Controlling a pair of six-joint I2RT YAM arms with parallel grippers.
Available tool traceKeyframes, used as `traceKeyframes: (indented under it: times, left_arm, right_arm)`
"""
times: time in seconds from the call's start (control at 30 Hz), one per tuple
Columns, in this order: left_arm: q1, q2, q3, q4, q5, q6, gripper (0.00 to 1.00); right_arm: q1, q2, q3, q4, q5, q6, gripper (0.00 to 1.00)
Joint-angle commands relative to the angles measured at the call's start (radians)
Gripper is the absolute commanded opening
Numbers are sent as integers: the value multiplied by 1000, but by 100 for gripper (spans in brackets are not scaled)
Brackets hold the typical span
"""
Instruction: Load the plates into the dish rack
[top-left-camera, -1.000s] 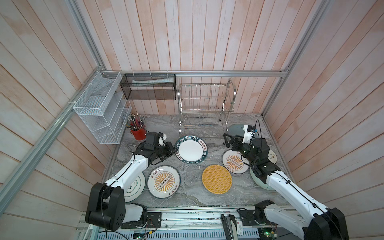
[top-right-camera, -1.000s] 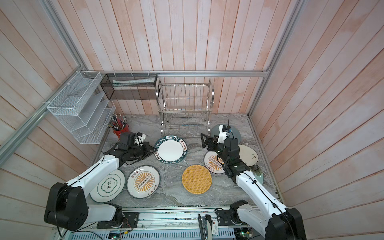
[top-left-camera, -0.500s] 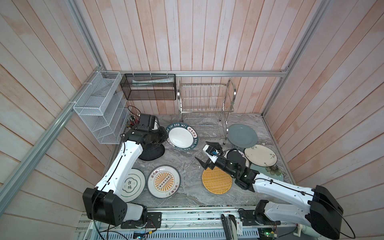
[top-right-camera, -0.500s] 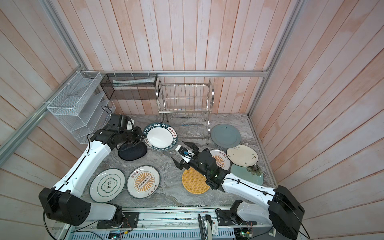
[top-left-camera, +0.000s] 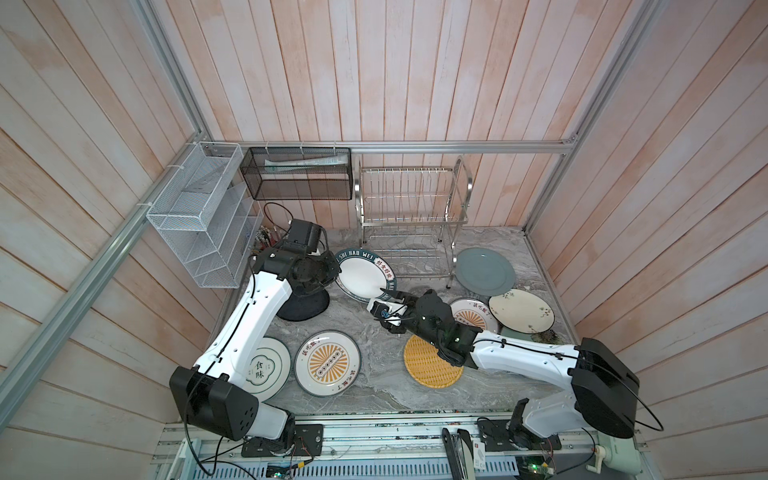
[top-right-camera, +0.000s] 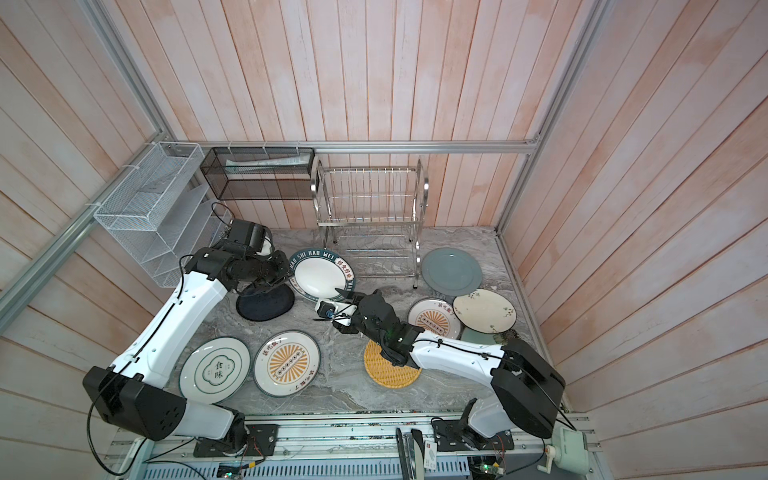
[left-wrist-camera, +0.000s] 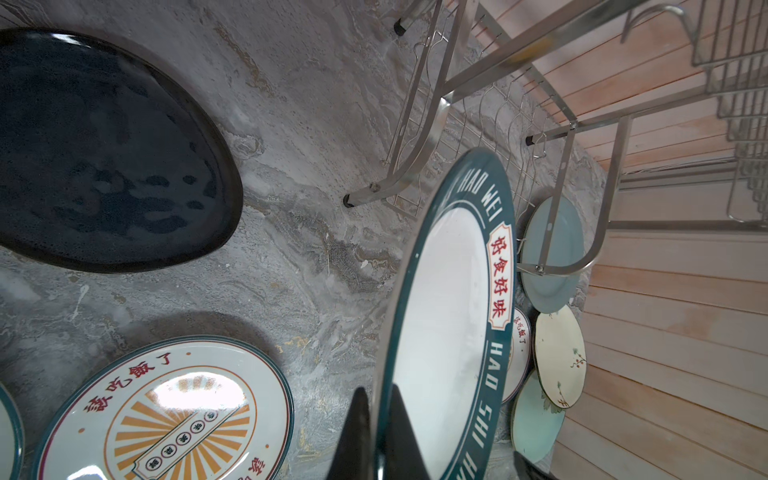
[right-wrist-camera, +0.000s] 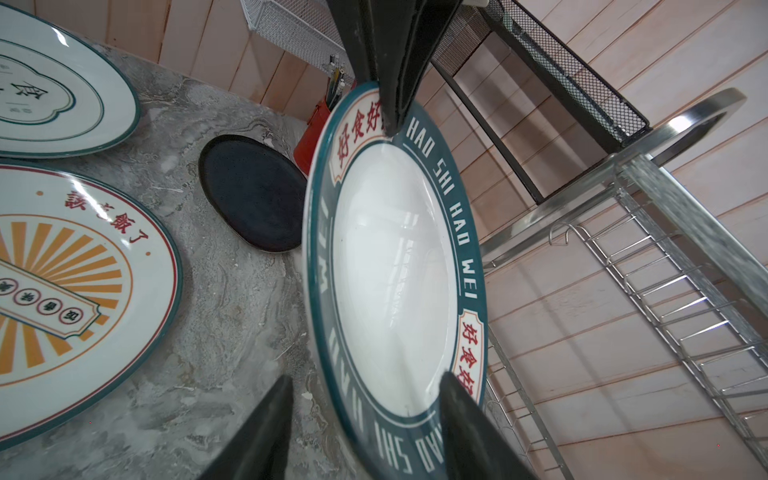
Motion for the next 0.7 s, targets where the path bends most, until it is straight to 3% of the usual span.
traceKeyframes:
  times: [0.0, 0.2, 0.5, 0.67]
  left_arm:
    - [-3, 4, 39, 5, 5, -14, 0]
    - [-2, 4, 42, 10, 16, -19, 0]
    - [-3, 4, 41, 14, 24, -3, 0]
    - [6, 2, 36, 27, 53, 16, 0]
  right_arm:
    - [6, 19, 32, -10, 9, -41, 50]
    - [5, 62, 59, -13, 8, -80, 38]
    - [5, 103, 98, -10, 10, -105, 2]
    - [1, 72, 83, 15, 6, -101, 0]
